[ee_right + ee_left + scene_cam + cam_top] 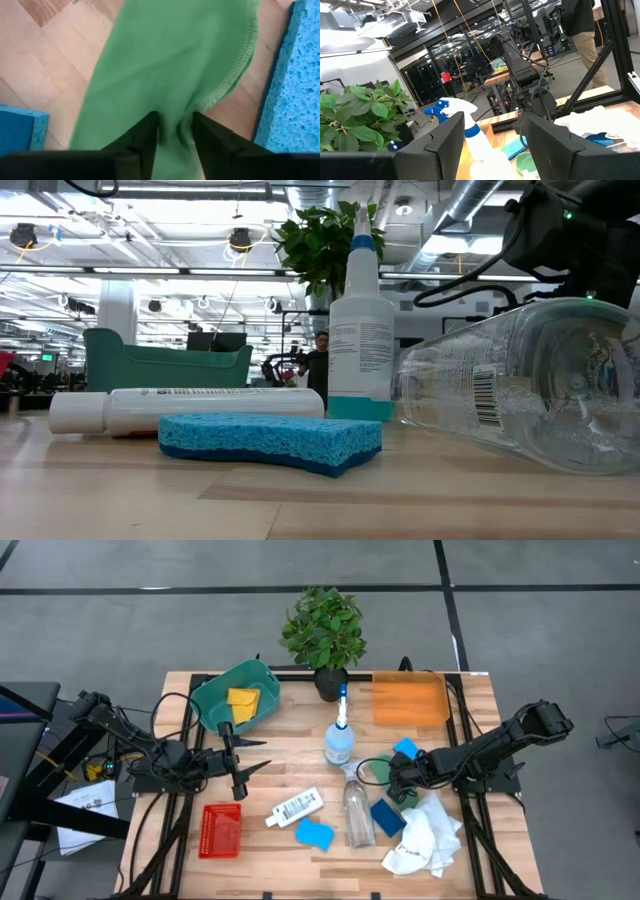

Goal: Pick & Place Kitchen Items
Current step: Put the green towel into the green bin

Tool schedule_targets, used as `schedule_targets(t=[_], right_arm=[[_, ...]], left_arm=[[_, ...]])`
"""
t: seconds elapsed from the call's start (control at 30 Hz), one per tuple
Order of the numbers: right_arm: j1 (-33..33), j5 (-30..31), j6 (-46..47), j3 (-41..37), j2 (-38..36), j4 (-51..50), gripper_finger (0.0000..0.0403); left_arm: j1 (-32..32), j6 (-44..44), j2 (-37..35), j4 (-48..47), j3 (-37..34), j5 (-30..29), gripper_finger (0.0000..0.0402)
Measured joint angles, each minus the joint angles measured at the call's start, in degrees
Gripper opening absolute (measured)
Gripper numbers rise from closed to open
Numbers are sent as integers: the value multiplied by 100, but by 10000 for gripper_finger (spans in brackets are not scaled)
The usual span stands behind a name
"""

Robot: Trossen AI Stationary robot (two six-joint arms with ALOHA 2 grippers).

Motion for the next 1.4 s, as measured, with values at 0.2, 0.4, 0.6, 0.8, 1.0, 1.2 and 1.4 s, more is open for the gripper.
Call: schedule_targets(t=[0.2,0.4,0.6,0.8,1.0,1.2,1.4], right_arm=[[2,-15,-441,-8,2,140,62],[2,-39,-981,2,13,452,15],[4,104,-1184,26,13,492,10],[15,146,-1228,30,-3,586,5],[70,421,-1409,189,-7,566,2],[364,675,-1624,610,-9,407,1],[794,1238,-1637,1207,-9,-70,1]], left_arm=[[0,1,0,0,0,1,200],[0,1,0,0,0,1,200],[0,0,0,0,0,2,200],[0,0,0,0,0,0,200],[0,0,0,0,0,0,200],[0,2,0,0,0,2,200],[0,0,0,0,0,2,200]])
